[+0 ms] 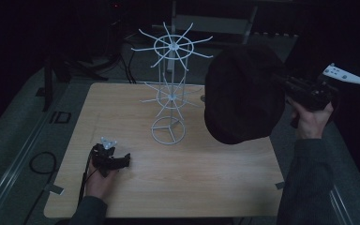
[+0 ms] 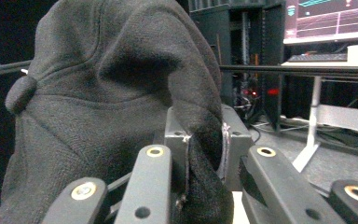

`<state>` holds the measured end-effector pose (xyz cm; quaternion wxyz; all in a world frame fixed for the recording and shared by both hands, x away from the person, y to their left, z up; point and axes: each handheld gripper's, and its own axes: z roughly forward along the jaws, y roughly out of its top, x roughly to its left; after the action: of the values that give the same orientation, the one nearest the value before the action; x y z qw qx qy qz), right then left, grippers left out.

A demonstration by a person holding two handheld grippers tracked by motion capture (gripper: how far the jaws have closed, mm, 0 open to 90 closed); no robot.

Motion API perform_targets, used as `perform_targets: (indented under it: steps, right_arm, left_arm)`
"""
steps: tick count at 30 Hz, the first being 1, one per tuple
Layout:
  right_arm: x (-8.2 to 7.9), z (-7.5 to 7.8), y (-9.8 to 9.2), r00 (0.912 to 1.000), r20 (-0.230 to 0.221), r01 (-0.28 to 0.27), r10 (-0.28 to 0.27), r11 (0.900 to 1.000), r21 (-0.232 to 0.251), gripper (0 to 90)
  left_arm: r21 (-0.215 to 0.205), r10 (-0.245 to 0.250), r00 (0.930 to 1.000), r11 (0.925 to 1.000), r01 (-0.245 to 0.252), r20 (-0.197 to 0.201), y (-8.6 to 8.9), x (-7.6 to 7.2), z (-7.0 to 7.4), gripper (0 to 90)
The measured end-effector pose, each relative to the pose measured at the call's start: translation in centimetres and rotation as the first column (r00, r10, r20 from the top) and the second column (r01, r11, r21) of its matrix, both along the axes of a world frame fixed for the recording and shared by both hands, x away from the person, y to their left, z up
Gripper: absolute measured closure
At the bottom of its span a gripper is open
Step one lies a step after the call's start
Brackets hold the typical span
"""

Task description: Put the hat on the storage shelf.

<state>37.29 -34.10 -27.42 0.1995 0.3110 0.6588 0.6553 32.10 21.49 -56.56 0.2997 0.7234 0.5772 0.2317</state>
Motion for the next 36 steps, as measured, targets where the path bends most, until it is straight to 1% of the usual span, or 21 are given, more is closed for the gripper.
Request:
perform_targets:
  steps: [13, 20, 26, 31, 36]
  right_arm:
    - [0.5, 0.4, 1.0, 0.999, 0.016, -0.042, 0.041, 0.999, 0.021, 77.5]
    - [1.6, 0.8, 1.6, 0.9985, 0.009, -0.055, 0.055, 0.997, 0.055, 77.4]
    - [3.2, 0.8, 2.4, 0.9975, -0.019, -0.066, 0.068, 0.994, 0.086, 77.4]
    - [4.5, 0.7, 3.4, 0.994, -0.055, -0.089, 0.095, 0.991, 0.104, 77.2]
    - [5.8, 0.1, 4.4, 0.989, -0.106, -0.093, 0.103, 0.991, 0.095, 77.1]
  left_arm:
    - [0.002, -0.001, 1.0, 1.0, 0.001, 0.0, 0.0, 0.0, 0.0, 9.0]
    - [0.003, -0.002, 1.0, 1.0, 0.002, 0.001, 0.0, 0.0, 0.0, 9.0]
    - [0.002, -0.002, 1.0, 1.0, 0.002, 0.001, 0.0, 0.0, 0.0, 9.0]
    - [0.002, -0.001, 1.0, 1.0, 0.001, 0.001, 0.0, 0.0, 0.0, 9.0]
    - [0.003, -0.002, 1.0, 1.0, 0.002, 0.0, 0.0, 0.0, 0.0, 8.9]
